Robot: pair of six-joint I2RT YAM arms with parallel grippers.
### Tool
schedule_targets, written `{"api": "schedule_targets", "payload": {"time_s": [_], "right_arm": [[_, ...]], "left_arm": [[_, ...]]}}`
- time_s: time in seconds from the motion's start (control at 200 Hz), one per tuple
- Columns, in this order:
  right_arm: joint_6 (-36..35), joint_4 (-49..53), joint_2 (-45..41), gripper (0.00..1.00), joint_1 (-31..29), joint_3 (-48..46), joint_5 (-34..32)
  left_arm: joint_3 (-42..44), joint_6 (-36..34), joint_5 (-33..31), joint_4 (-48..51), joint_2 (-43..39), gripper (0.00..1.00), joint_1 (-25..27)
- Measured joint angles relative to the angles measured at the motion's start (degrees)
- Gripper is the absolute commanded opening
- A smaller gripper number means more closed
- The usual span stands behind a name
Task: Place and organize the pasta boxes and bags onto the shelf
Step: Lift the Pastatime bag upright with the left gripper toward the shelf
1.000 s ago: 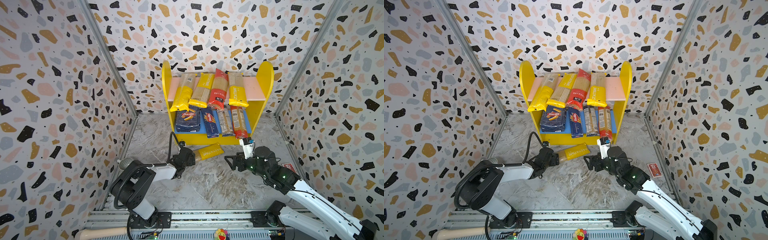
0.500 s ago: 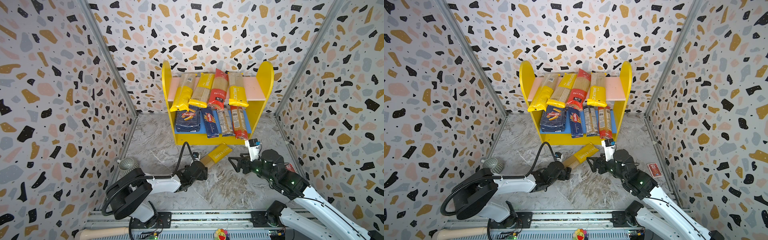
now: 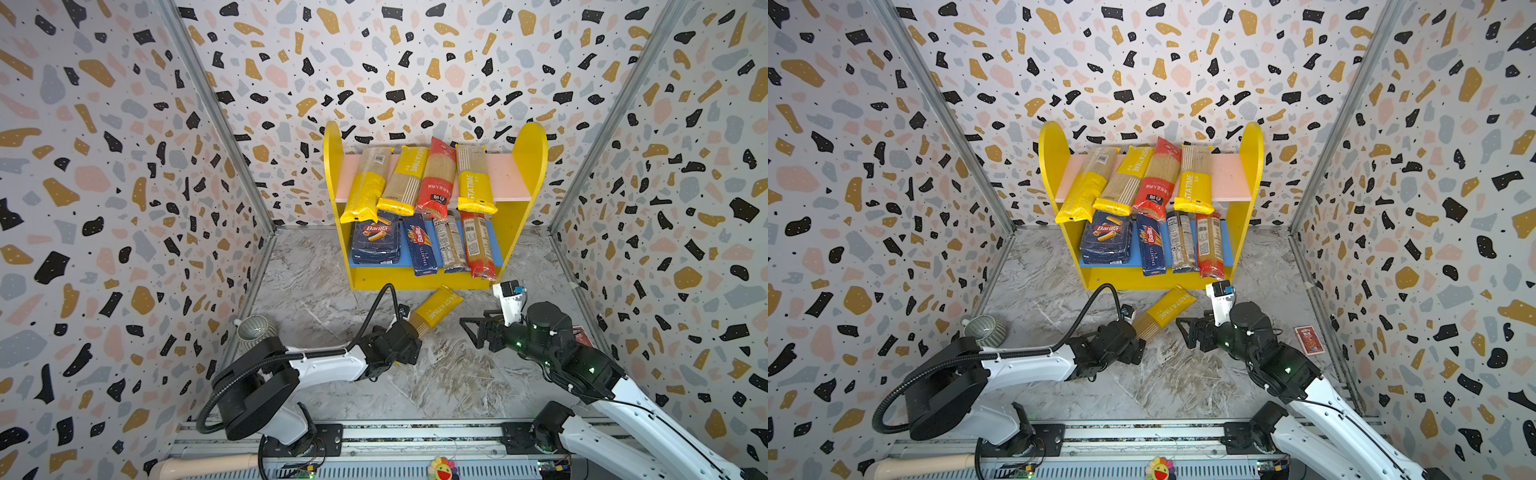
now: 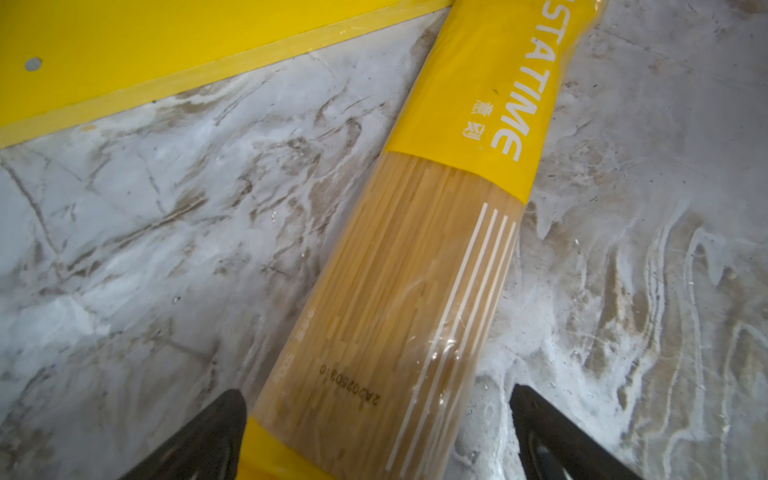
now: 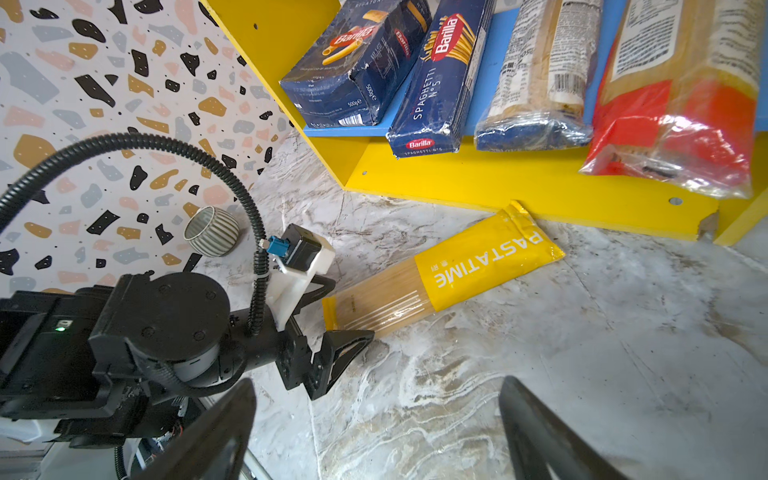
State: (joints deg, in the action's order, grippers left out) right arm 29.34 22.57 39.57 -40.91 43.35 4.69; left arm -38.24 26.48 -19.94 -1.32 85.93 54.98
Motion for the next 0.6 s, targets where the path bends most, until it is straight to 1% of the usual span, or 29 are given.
{"api": "schedule_targets", "payload": {"time_s": [0.195, 0.41, 0.516, 0.601], "right_arm": [[-0.09, 0.42, 0.02, 0.92, 0.0, 0.48, -0.42], [-0.28, 0.68, 0.7, 0.92, 0.02, 1.09, -0.48], [-0.31, 0.9, 1.38, 0.92, 0.02, 1.09, -0.48], [-0.31, 1.03, 1.68, 0.92, 0.02, 1.09, -0.59]], "left_arm": [[-0.09, -5.16, 1.22, -2.86, 1.99, 0.99, 0.0], [-2.62, -9.22, 2.54, -5.29, 7.41, 0.99, -0.15], [-2.86, -10.36, 3.58, -7.3, 9.09, 0.99, -1.33], [-2.86, -10.71, 5.6, -9.44, 10.14, 1.0, -3.08]]}}
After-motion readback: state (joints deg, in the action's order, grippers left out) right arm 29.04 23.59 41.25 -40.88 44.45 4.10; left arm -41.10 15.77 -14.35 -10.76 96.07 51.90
